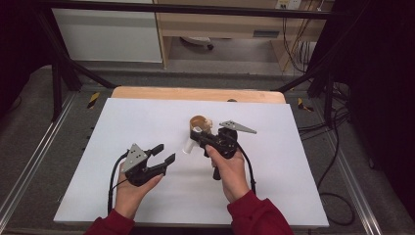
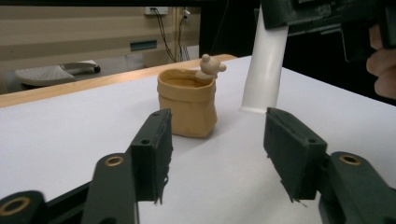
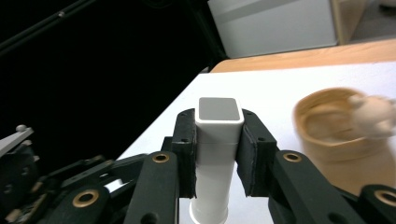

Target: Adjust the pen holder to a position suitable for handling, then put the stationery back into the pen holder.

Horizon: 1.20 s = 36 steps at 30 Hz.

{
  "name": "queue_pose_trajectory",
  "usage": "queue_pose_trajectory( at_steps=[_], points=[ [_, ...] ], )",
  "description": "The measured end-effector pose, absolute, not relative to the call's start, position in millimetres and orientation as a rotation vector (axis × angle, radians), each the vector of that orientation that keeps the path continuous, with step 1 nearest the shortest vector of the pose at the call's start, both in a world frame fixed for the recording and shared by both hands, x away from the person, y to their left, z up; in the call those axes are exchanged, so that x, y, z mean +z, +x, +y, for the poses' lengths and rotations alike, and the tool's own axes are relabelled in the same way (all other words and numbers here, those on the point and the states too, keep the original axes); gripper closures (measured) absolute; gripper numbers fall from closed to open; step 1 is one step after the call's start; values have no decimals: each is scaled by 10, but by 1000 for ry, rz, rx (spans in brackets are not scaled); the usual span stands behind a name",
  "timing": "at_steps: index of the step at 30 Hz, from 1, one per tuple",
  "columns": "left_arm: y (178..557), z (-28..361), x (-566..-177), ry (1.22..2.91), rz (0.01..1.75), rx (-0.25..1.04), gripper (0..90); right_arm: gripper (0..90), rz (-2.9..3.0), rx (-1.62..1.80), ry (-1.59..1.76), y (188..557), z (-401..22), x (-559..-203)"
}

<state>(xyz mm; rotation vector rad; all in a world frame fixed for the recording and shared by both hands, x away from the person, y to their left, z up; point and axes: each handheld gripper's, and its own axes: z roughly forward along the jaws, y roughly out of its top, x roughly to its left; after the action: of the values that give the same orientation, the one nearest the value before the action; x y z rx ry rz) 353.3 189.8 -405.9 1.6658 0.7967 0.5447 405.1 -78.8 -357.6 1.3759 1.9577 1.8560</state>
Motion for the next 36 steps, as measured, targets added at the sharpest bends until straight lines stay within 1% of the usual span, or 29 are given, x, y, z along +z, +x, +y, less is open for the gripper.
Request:
queue_pose_trajectory(
  at_steps=[4, 7, 15, 19, 22, 27, 30, 36],
  points=[
    [3487, 1958, -4074, 1670, 822, 543, 364, 708, 1932, 1822, 1371, 4078, -890, -3546],
    [3448, 1992, -4081, 1685, 844, 546, 306, 708, 1926, 1775, 1354, 4097, -962, -3522],
    [3352, 2140, -4107, 1718, 961, 562, 107, 707, 1910, 1692, 1314, 4134, -1113, -3447],
    [3300, 2294, -4129, 1689, 1048, 583, 99, 707, 1913, 1657, 1285, 4158, -1120, -3391],
    [3281, 2366, -4134, 1682, 1054, 584, 96, 707, 1907, 1640, 1256, 4188, -1109, -3336],
    [3315, 2390, -4161, 1685, 1087, 594, 91, 707, 1896, 1619, 1212, 4239, -1069, -3234],
    [3339, 2406, -4182, 1693, 1102, 591, 73, 707, 1891, 1595, 1180, 4271, -1044, -3177],
    [3378, 2423, -4203, 1688, 1140, 594, 65, 708, 1857, 1570, 1113, 4329, -968, -3122]
  ],
)
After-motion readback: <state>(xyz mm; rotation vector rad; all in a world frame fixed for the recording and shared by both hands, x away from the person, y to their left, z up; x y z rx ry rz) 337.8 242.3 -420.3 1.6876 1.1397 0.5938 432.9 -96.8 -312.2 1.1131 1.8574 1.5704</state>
